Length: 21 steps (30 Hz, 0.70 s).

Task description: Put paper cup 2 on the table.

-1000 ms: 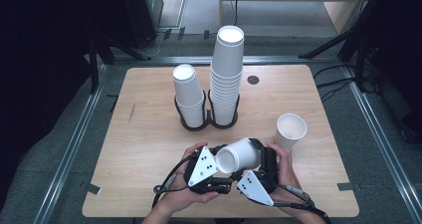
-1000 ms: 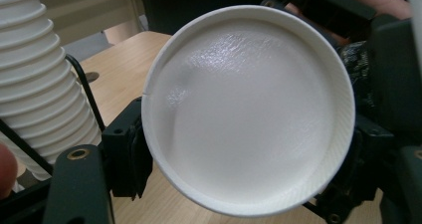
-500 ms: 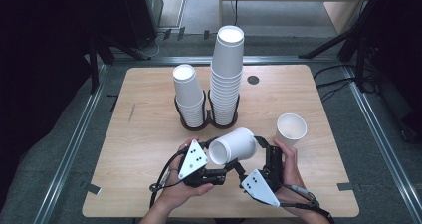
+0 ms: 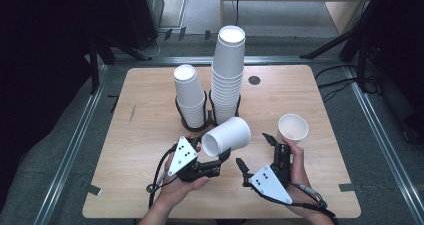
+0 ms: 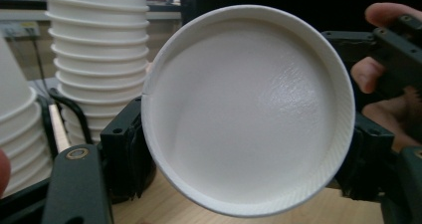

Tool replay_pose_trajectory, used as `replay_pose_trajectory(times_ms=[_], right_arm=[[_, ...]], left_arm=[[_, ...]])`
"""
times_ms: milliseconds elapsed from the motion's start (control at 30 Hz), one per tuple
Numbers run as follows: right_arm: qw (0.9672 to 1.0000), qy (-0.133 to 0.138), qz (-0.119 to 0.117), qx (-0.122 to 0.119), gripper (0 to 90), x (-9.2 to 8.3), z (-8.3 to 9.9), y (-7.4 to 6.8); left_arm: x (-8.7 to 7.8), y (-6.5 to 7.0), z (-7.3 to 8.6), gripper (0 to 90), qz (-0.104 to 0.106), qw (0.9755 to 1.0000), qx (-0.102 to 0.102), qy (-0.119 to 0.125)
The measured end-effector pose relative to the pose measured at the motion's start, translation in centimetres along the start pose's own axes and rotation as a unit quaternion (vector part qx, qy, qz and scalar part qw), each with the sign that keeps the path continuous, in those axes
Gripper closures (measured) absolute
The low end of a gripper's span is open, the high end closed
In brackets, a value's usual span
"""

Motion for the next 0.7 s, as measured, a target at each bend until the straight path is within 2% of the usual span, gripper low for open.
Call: replay_pose_trajectory(times_ms=[67, 167, 267, 300, 433, 600, 700], right_arm=[[0.9999, 0.002, 0.0, 0.015, 0.0, 0.0, -0.1, 0.2], [0.9989, 0.002, 0.002, 0.047, 0.0, -0.1, -0.2, 0.5], [0.9964, 0.006, 0.006, 0.084, 0.0, -0.2, -0.5, 1.1], [0.9948, 0.006, 0.004, 0.102, 0.0, -0.2, -0.6, 1.2], [0.989, 0.01, 0.005, 0.147, 0.0, -0.3, -0.9, 1.7], [0.9826, 0.014, -0.001, 0.185, 0.0, -0.3, -1.2, 1.9], [0.9776, 0.017, -0.006, 0.21, 0.0, -0.3, -1.4, 1.8]], left_arm=[[0.0, -0.2, -0.1, 23.5, -0.005, 0.9999, -0.007, 0.007], [-0.2, -0.6, -0.5, 23.5, -0.002, 0.9994, -0.028, 0.022], [-0.4, -0.8, -0.9, 23.5, 0.001, 0.9983, -0.04, 0.044], [-0.5, -0.8, -1.0, 23.5, 0.002, 0.998, -0.041, 0.048], [-0.5, -0.8, -1.0, 23.6, 0.004, 0.9977, -0.04, 0.055], [-0.3, -0.6, -0.9, 23.6, 0.006, 0.9974, -0.037, 0.062], [-0.3, -0.6, -0.9, 23.6, 0.009, 0.9967, -0.045, 0.067]])
Point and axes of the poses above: each handheld gripper's, and its own axes: x roughly forward along the jaws, z roughly out of its underside, y roughly to its right, the point moved 10 cm from there along x, roughly forward along the jaws, and after that the axes turned 15 degrees about -x, right-handed, at the moved point
